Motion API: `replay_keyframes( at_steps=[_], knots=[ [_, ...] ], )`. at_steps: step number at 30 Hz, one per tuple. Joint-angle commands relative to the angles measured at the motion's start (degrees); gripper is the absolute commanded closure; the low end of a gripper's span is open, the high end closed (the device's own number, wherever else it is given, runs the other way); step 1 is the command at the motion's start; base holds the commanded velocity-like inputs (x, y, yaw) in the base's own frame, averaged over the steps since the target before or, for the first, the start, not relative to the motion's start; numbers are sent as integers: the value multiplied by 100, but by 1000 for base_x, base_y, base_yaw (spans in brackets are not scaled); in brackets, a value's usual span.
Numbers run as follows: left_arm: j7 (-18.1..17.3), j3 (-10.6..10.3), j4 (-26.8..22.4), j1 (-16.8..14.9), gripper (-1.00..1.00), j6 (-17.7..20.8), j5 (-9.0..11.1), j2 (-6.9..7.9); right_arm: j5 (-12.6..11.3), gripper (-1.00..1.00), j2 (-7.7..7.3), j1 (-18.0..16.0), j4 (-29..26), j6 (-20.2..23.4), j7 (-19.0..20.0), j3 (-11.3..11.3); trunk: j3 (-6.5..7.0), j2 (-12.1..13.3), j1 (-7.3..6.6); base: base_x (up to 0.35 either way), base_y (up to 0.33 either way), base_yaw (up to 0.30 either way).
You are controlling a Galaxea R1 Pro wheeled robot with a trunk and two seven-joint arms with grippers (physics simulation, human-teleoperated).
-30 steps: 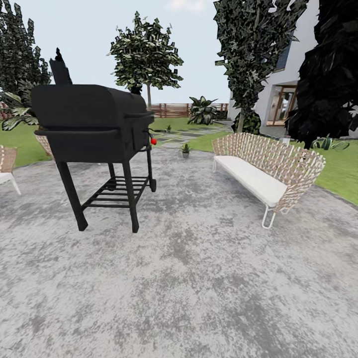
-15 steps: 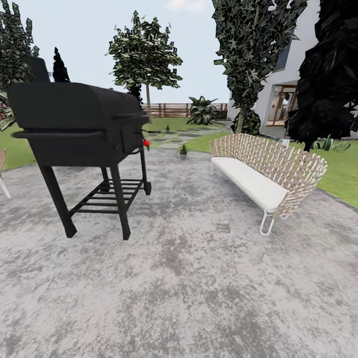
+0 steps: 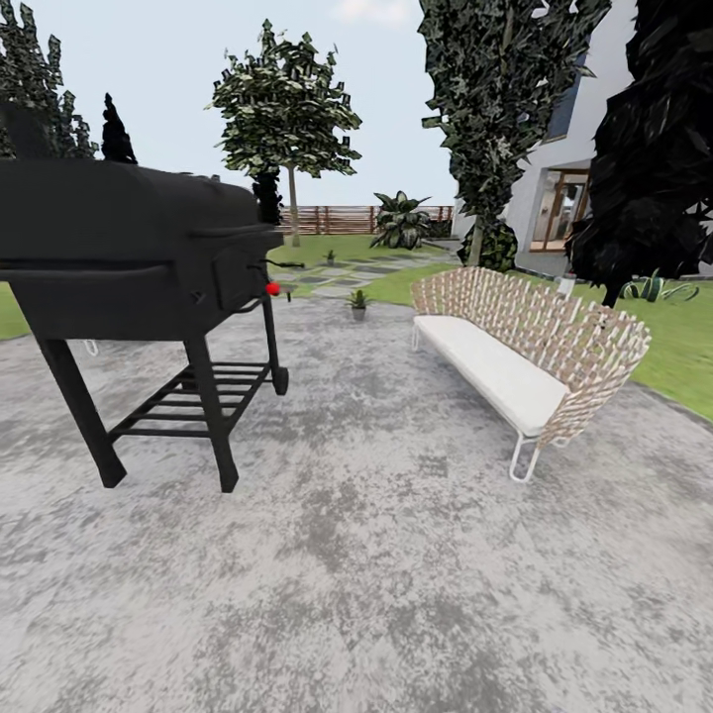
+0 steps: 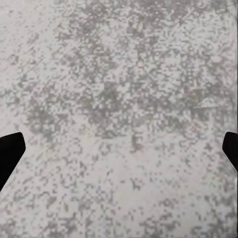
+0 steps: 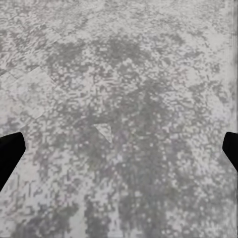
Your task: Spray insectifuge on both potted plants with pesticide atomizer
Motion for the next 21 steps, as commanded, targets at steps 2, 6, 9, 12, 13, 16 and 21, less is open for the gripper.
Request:
replay_keyframes(
  at_steps=[2, 6, 9, 12, 13, 16, 21],
  knots=[
    [6, 16, 3, -3, -100, -19, -10, 0, 2, -100, 1, -3, 11, -18, -3, -5, -5, -2, 1, 256, -226, 0],
    [6, 12, 3, -3, -100, -19, -10, 1, 5, -100, 1, -3, 16, -18, -3, -7, -5, -2, 1, 271, -222, 0],
    [6, 12, 3, -3, -100, -19, -10, 1, 6, -100, 1, -3, 16, -18, -3, -1, -5, -2, 1, 283, -205, 0],
    [6, 14, 3, -3, -100, -19, -10, 1, 6, -100, 1, -3, 17, -18, -3, 0, -5, -2, 1, 286, -201, 0],
    [6, 14, 3, -3, -100, -19, -10, 1, 6, -100, 1, -3, 17, -18, -3, 1, -5, -2, 1, 288, -199, 0],
    [6, 18, 3, -3, -100, -19, -10, 1, 6, -100, 1, -3, 17, -18, -3, 1, -5, -2, 1, 292, -186, 0],
    [6, 16, 3, -3, -100, -19, -10, 1, 6, -100, 1, -3, 17, -18, -3, 1, -5, -2, 1, 303, -163, 0]
  ],
)
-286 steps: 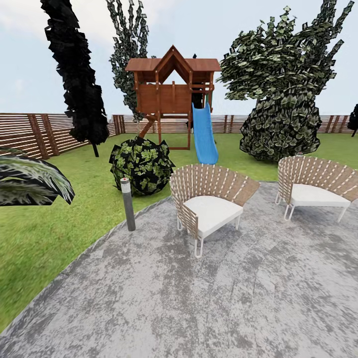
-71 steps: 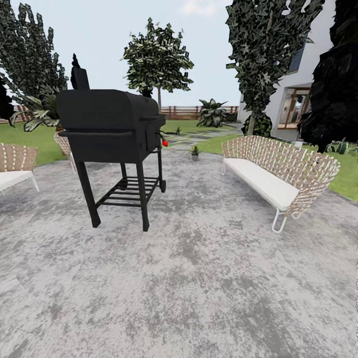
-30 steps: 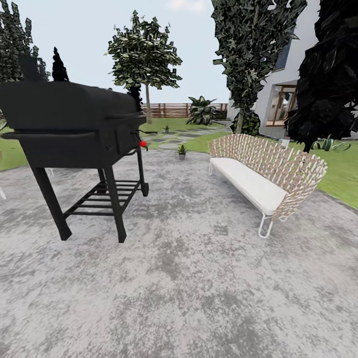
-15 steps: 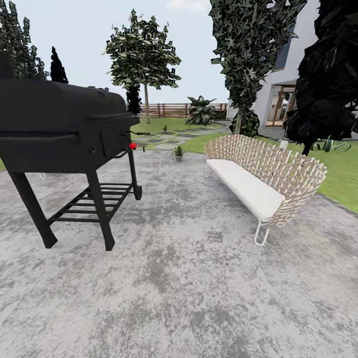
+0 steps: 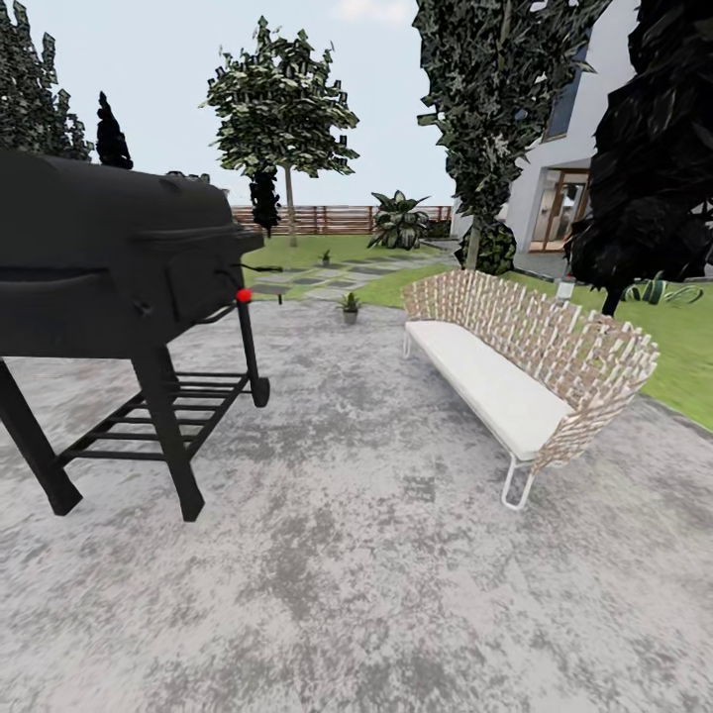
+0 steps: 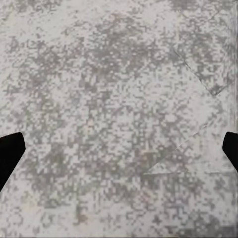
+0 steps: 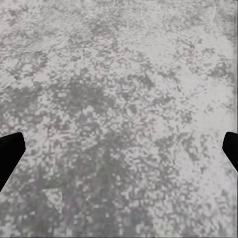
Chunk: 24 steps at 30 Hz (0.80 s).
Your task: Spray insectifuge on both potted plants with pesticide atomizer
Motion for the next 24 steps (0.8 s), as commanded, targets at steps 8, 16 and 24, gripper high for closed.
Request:
replay_keyframes(
  at_steps=[8, 16, 24],
  knots=[
    [6, 11, 4, -3, -100, -19, -10, -1, 2, -100, 1, -3, 5, -18, -2, -4, -5, -2, 2, 322, -98, 0],
    [6, 7, 4, -3, -100, -19, -10, 1, 2, -100, 1, -3, 5, -18, -2, -4, -5, -2, 2, 334, -10, 0],
    [6, 7, 4, -3, -100, -19, -10, 1, 2, -100, 2, -3, 5, -18, -2, -4, -5, -2, 2, 336, 0, 0]
  ],
)
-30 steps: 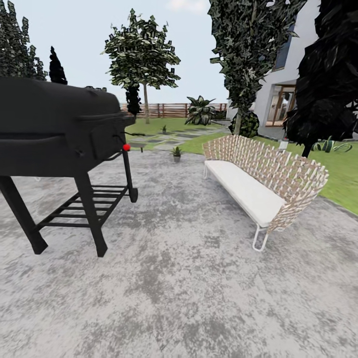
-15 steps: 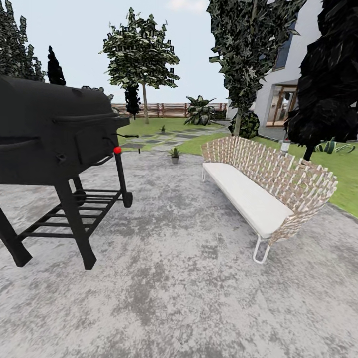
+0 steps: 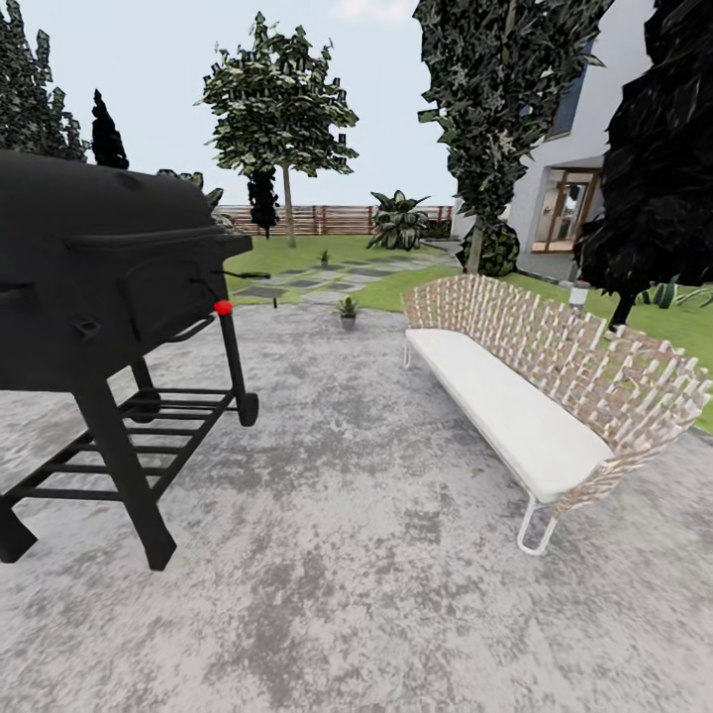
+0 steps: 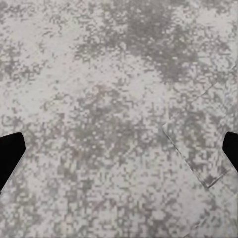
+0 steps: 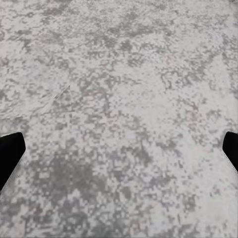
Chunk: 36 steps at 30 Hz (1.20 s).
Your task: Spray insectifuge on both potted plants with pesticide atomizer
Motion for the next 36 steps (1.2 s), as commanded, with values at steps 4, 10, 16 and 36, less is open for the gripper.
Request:
replay_keyframes(
  at_steps=[4, 10, 16, 36],
  knots=[
    [6, 11, 5, -3, -100, -19, -10, 1, 2, -100, 2, -3, 4, -18, -2, -5, -5, -2, 2, 336, 0, 0],
    [6, 11, 5, -3, -100, -19, -10, 5, 2, -100, 0, -3, 4, -18, -2, -1, -5, -2, 2, 336, 0, 0],
    [6, 11, 5, -3, -100, -19, -10, 5, 2, -100, 2, -3, 4, -18, -2, 2, -5, -2, 2, 336, 0, 0],
    [-3, 11, 5, -3, -100, -19, -10, 10, 2, -100, 6, -3, 4, -18, -2, -5, -5, -2, 2, 336, 0, 0]
  ],
)
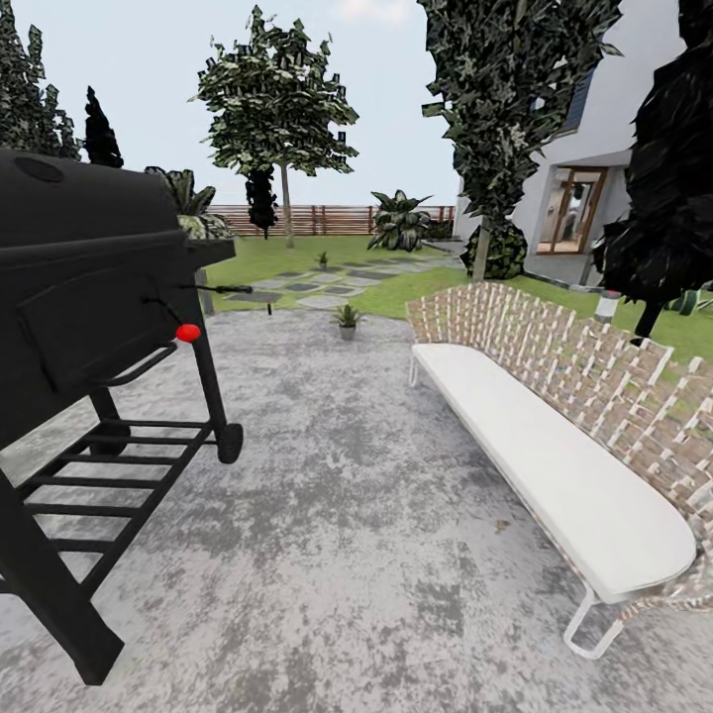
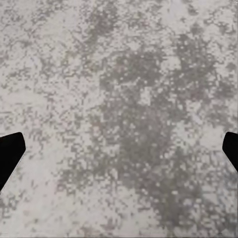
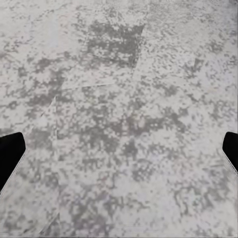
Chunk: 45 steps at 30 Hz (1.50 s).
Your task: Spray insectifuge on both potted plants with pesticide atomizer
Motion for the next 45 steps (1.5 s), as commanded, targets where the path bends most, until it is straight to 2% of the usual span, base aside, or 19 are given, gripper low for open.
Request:
replay_keyframes(
  at_steps=[1, 45],
  knots=[
    [5, 12, 4, -3, -100, -19, -10, -2, 2, -100, 1, -3, 4, -18, -2, -3, -5, -2, 2, 336, 0, 0],
    [5, 12, 4, -3, -100, -19, -10, -7, 28, -100, -6, -3, 13, -15, -2, 3, -5, -2, 2, 336, 0, 0]
  ],
)
